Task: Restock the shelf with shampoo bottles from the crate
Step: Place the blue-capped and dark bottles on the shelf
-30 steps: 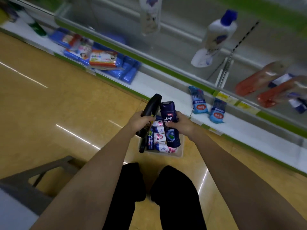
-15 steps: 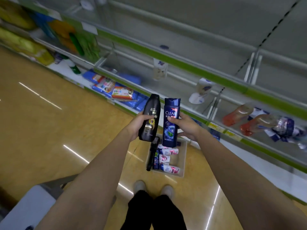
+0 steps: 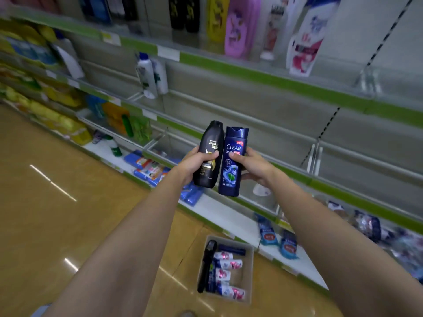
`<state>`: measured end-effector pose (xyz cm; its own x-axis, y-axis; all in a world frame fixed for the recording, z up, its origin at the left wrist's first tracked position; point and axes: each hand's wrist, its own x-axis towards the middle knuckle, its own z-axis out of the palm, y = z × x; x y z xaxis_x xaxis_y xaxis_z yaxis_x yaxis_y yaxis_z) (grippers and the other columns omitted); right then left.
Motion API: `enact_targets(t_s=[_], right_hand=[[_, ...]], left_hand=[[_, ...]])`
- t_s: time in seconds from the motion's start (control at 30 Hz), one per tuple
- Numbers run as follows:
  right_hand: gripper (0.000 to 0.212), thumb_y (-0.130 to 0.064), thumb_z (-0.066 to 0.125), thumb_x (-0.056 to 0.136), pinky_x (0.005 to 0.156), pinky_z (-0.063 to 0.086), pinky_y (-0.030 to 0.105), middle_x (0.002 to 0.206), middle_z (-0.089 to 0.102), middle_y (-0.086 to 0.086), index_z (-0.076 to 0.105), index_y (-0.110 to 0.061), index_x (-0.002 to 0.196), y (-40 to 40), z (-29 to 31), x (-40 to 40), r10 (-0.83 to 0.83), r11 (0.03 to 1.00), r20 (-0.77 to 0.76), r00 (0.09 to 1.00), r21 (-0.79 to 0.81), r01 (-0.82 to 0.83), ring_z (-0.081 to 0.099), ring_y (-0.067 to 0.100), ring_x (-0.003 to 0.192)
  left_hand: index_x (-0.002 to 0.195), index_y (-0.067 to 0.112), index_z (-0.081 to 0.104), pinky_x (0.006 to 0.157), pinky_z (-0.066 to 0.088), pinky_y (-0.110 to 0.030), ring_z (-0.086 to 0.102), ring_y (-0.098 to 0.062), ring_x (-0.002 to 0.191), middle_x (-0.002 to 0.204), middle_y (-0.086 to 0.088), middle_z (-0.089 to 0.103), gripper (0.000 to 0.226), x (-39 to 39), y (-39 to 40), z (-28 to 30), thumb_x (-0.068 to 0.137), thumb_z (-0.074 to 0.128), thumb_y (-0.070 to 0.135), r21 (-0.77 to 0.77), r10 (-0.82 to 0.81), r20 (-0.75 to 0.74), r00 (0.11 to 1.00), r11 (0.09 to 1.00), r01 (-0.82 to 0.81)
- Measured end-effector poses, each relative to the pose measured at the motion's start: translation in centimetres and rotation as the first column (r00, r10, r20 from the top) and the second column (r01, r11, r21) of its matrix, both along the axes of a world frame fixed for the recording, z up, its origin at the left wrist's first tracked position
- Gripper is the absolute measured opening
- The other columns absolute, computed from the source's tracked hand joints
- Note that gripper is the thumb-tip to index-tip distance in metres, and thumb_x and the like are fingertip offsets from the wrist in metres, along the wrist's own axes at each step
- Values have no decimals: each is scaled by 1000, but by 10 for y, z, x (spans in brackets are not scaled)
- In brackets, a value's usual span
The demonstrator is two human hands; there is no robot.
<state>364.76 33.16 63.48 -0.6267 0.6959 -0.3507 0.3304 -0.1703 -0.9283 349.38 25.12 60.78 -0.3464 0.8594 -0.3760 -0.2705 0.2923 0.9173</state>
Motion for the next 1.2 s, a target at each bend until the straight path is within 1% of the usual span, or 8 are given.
enact_targets(t_s=[0.13, 0.23, 0.4, 0.67, 0.8, 0.93, 1.0, 1.2], right_hand=[[24, -23, 52, 96, 72, 52, 35, 101, 62, 2, 45, -19, 118, 0, 40, -10, 19, 996, -22, 1000, 82, -17, 60, 12, 78], [34, -26, 54, 95, 85, 50, 43, 109, 62, 4, 43, -16, 126, 5, 66, -20, 10, 990, -22, 1000, 142, -7, 61, 17, 86], [41, -27, 55, 94, 88, 49, 45, 112, 61, 5, 41, -14, 130, 10, 100, -32, -6, 979, -56, 998, 203, 18, 61, 19, 88], [29, -24, 52, 96, 85, 48, 43, 105, 61, 3, 45, -17, 124, 20, 135, -18, -91, 955, -114, 989, 273, 119, 59, 14, 79], [27, -26, 52, 96, 83, 50, 43, 99, 62, -1, 46, -19, 122, 27, 148, 9, -150, 935, -129, 980, 304, 183, 60, 16, 83], [24, -28, 54, 95, 89, 49, 46, 107, 61, 0, 46, -23, 118, 38, 156, 43, -229, 912, -136, 964, 316, 261, 59, 22, 95], [22, -29, 54, 95, 87, 49, 45, 105, 62, 0, 46, -22, 115, 46, 162, 59, -280, 894, -141, 949, 323, 312, 60, 21, 92], [25, -27, 55, 95, 68, 54, 36, 103, 65, 3, 51, -19, 117, 77, 175, 115, -381, 836, -184, 906, 350, 423, 64, 19, 84]], left_hand=[[128, 11, 51, 69, 54, -31, 66, -22, 80, 104, -11, 67, 45, -9, 1, 41, 85, 66, 14, 65, 3, -24, 1000, 998, -2], [128, 9, 51, 78, 54, -36, 66, -25, 86, 110, -13, 68, 49, -19, 3, 65, 83, 69, 17, 101, 9, -57, 998, 995, -4], [131, 8, 46, 68, 54, -32, 66, -24, 84, 114, -15, 65, 53, -28, 10, 104, 84, 68, 20, 147, 10, -95, 995, 989, 4], [130, 12, 48, 86, 53, -42, 64, -28, 99, 117, -14, 64, 50, -20, 38, 144, 85, 67, 17, 254, -61, -154, 986, 962, 99], [122, 8, 56, 81, 55, -36, 65, -25, 94, 108, -12, 67, 43, 1, 56, 155, 82, 71, 15, 303, -82, -182, 980, 943, 135], [118, 3, 61, 78, 57, -37, 67, -23, 86, 103, -13, 69, 44, 27, 80, 166, 77, 75, 14, 319, -127, -210, 969, 928, 190], [117, 2, 61, 74, 57, -35, 67, -23, 85, 104, -15, 69, 45, 44, 94, 173, 77, 76, 14, 325, -150, -214, 965, 921, 215], [115, -1, 60, 84, 56, -41, 66, -25, 82, 101, -17, 69, 40, 103, 145, 190, 82, 72, 18, 359, -259, -218, 941, 875, 324]])
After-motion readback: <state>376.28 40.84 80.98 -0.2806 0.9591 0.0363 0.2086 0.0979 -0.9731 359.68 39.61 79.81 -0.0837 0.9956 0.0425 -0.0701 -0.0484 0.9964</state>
